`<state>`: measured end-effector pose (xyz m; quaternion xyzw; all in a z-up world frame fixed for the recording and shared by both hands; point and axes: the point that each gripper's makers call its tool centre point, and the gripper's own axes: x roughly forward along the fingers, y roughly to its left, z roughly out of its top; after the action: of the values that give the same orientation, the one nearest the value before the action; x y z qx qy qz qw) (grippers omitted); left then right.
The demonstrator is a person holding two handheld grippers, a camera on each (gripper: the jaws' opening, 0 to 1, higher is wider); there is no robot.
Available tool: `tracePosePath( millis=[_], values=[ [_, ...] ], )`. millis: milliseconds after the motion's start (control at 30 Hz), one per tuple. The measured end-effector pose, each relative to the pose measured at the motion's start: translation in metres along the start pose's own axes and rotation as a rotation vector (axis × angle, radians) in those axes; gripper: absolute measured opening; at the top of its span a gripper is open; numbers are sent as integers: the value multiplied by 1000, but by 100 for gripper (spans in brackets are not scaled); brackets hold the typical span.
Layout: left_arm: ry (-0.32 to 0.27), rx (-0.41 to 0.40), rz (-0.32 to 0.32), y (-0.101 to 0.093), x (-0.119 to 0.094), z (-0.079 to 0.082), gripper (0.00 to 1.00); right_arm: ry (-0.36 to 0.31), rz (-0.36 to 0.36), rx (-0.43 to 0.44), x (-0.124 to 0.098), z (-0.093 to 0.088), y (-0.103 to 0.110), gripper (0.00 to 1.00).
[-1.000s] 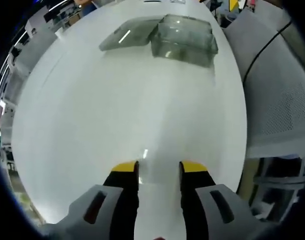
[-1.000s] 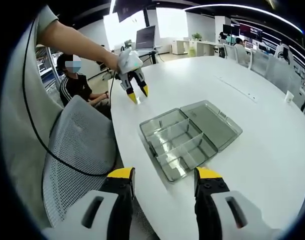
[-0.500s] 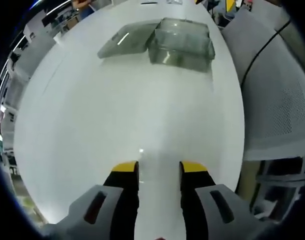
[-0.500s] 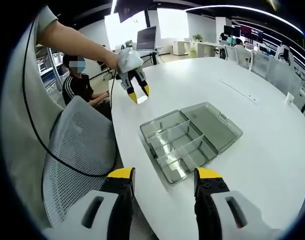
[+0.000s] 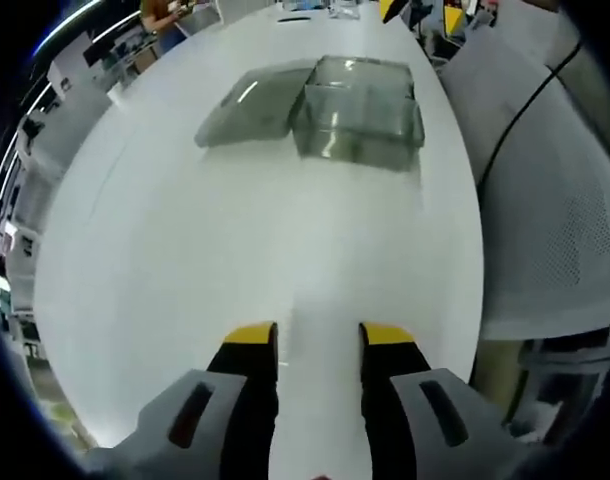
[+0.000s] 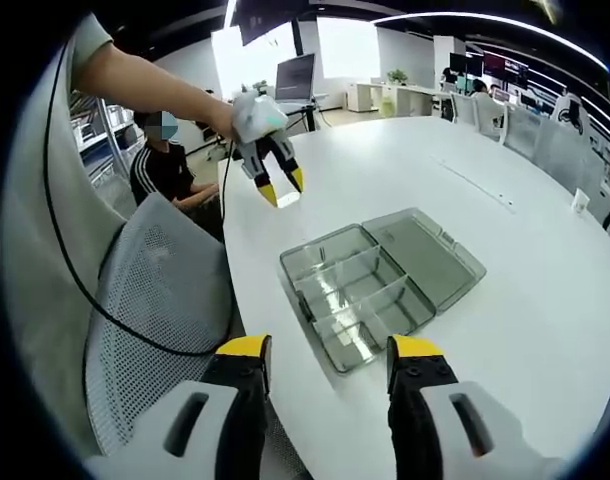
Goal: Insert the divider into the dual guide fixture by aligning both edges with the guide slots and pushing it downward to the bottom, including one-sided entry, uneven engagement, binding, and posture correction.
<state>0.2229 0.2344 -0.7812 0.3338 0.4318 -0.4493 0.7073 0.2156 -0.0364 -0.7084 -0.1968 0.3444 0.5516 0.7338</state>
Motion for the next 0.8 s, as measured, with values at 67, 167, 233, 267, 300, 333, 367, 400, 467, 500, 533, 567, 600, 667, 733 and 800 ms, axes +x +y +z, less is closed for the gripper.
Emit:
tracePosePath(
  millis=[67, 167, 233, 267, 300, 333, 367, 400, 467, 500, 533, 567, 600, 667, 733, 800],
  values=[
    [-13, -1, 4, 0, -1, 4, 29, 0, 0, -2, 0, 1, 0, 43],
    [-31, 8, 12, 0, -2, 10, 29, -1, 0, -4, 0, 2, 0, 42],
    [-43, 17, 15, -1, -4, 18, 29, 1, 1, -6, 1, 2, 0, 42],
    [-48, 20, 17, -1, -4, 21, 29, 3, 1, -6, 1, 3, 0, 42],
    [-58, 24, 22, -2, -6, 25, 29, 3, 1, -8, 1, 3, 0, 41],
    [-65, 24, 25, -1, -6, 28, 29, 2, 1, -7, 1, 4, 0, 41],
    [-75, 28, 30, -1, -7, 33, 29, -2, 2, -3, 1, 5, 0, 41],
    [-80, 31, 33, -2, -9, 36, 29, -4, 2, -1, 1, 6, -1, 41],
    [-101, 35, 40, -3, -11, 45, 29, -6, -2, -4, 2, 8, -1, 41],
    [-108, 38, 42, -4, -12, 48, 29, -7, -3, -4, 2, 9, -1, 41],
    [-115, 41, 45, -5, -13, 52, 29, -11, -3, -3, 2, 10, -2, 41],
    [-124, 44, 49, -6, -15, 56, 29, -13, -2, -3, 2, 11, -2, 40],
    [-132, 47, 53, -6, -16, 60, 29, -13, -2, -4, 2, 12, -3, 40],
    [-147, 54, 58, -8, -19, 67, 29, -13, -4, -3, 3, 12, -3, 39],
    [-159, 61, 62, -10, -22, 73, 29, -15, -5, 3, 3, 13, -4, 39],
    [-169, 70, 66, -12, -24, 79, 29, -18, -5, 4, 3, 14, -3, 38]
  ],
)
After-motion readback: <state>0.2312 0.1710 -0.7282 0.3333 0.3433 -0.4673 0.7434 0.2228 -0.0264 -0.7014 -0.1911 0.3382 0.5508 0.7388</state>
